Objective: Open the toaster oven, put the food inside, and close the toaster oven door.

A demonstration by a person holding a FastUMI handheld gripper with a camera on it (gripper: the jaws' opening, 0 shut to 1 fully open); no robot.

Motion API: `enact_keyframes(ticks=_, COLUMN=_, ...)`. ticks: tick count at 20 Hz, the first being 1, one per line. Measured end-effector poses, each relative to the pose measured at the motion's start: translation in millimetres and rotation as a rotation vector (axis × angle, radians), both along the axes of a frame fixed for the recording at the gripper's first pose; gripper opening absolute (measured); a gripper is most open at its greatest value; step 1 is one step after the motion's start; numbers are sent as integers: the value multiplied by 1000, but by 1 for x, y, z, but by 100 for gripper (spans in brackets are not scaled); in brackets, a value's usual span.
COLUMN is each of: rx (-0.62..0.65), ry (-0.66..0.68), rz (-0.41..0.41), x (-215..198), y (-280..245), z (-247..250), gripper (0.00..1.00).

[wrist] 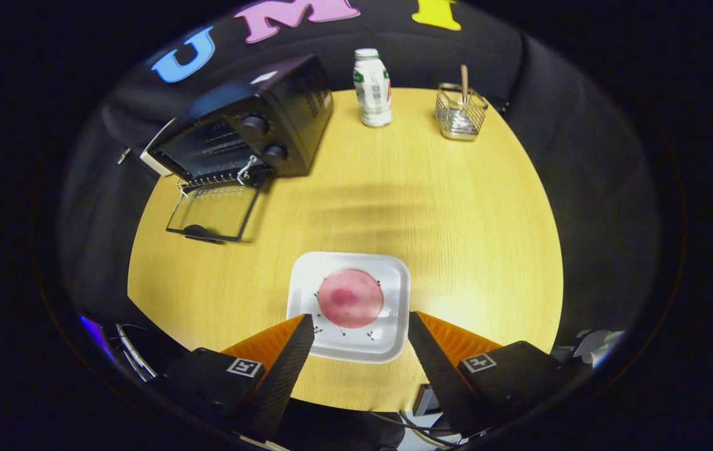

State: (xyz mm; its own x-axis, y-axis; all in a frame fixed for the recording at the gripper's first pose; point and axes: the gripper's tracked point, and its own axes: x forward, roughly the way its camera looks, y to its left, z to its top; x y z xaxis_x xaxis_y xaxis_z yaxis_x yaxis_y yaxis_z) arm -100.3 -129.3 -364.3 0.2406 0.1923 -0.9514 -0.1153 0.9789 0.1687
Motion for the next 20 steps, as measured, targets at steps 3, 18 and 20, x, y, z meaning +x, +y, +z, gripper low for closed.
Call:
enact_keyframes(ticks=3, rx=-17, ry=84, rz=-20, x=2, y=-20, z=-33, gripper=98)
enact_keyframes(ticks=18, rx=150, ry=201, rz=-2, x=0, y=-16, z=-77, gripper=8)
enact_keyframes(ticks=20, rx=273, ry=193, rz=-70, x=3, y=-13, z=-77, gripper=5)
